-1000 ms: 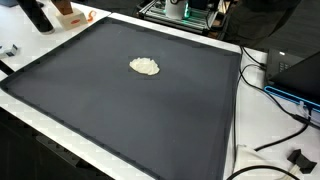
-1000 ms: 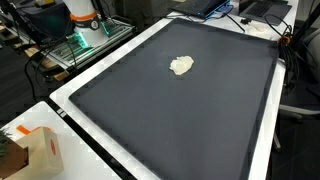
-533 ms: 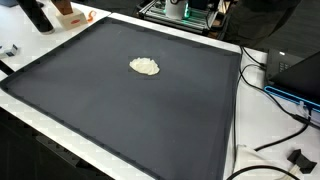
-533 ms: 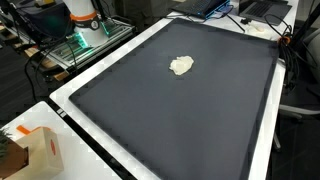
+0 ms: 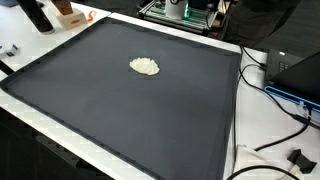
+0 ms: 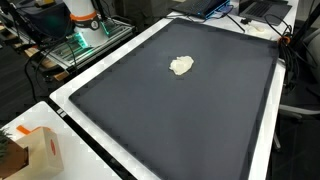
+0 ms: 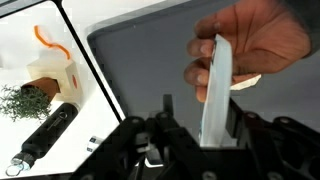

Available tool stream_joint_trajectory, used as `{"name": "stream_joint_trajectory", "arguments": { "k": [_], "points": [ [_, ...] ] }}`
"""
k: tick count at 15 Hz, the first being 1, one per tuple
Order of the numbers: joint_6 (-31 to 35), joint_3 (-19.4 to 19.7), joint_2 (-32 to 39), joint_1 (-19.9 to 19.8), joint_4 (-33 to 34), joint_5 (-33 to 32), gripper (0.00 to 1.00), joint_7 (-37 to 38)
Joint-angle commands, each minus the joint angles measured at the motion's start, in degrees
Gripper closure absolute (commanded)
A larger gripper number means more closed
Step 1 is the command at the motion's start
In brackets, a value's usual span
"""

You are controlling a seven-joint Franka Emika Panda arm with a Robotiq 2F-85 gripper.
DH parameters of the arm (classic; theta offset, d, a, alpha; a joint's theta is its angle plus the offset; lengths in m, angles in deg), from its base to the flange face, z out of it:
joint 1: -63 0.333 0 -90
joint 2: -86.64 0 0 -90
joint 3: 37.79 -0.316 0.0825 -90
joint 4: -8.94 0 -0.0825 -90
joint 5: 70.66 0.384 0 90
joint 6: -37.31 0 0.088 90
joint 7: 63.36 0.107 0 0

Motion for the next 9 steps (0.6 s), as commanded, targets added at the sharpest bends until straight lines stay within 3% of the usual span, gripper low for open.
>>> {"name": "stream_joint_trajectory", "arguments": {
  "k": [1,4,9],
  "points": [
    [-0.75,0.87,0.14,1.07,0.06,0.99,0.78,-0.33],
    [-0.99,0.86,0.27,0.97,0.13,1.25,0.99,-0.17],
    [-1.18,0.88,0.49,0.89,0.18,1.47,0.99,-0.09]
  ]
}}
